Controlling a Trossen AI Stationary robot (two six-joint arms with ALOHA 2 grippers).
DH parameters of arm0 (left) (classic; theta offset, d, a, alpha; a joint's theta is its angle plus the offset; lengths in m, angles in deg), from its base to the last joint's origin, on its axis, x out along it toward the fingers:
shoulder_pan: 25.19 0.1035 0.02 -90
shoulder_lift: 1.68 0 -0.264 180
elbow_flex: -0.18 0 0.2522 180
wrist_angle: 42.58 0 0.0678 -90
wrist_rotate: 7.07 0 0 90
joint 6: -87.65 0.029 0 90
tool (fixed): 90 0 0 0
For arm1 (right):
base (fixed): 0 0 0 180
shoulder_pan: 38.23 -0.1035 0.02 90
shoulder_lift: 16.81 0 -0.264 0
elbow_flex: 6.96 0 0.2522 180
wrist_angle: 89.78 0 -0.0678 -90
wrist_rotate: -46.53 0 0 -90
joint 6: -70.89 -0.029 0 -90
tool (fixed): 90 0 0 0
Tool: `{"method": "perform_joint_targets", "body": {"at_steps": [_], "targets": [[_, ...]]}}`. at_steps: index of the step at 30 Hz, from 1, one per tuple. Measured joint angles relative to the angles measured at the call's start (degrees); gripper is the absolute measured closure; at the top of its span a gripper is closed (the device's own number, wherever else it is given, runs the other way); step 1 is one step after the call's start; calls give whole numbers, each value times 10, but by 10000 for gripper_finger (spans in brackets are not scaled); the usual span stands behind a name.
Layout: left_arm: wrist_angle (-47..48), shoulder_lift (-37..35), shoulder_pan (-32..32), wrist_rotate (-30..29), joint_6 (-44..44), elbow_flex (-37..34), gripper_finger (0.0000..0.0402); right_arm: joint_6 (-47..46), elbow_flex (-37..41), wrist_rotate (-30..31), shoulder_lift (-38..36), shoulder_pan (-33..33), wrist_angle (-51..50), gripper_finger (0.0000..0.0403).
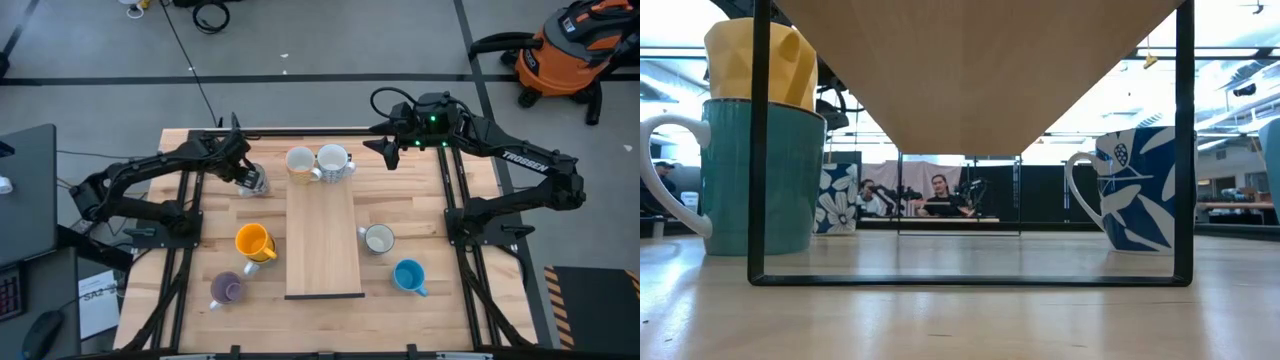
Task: Place coffee mugs
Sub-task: Put the right white and blue mug on the shelf
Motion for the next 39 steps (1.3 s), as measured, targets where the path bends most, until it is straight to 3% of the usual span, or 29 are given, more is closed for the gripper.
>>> {"method": "perform_joint_targets", "body": {"at_steps": [6, 15, 22, 31, 34, 39], "targets": [[0, 0, 0, 0, 4, 0, 292, 0, 0, 0, 0, 0, 0, 157], [-2, -1, 2, -4, 10, 1, 364, 0, 0, 0, 0, 0, 0, 157], [11, 1, 16, -15, 136, 53, 376, 0, 0, 0, 0, 0, 0, 157], [82, 0, 22, -12, 390, 151, 371, 0, 0, 0, 0, 0, -1, 157], [86, 0, 22, -11, 363, 163, 372, 0, 0, 0, 0, 0, -1, 157], [98, 0, 22, -11, 230, 161, 371, 0, 0, 0, 0, 0, -2, 157]]}}
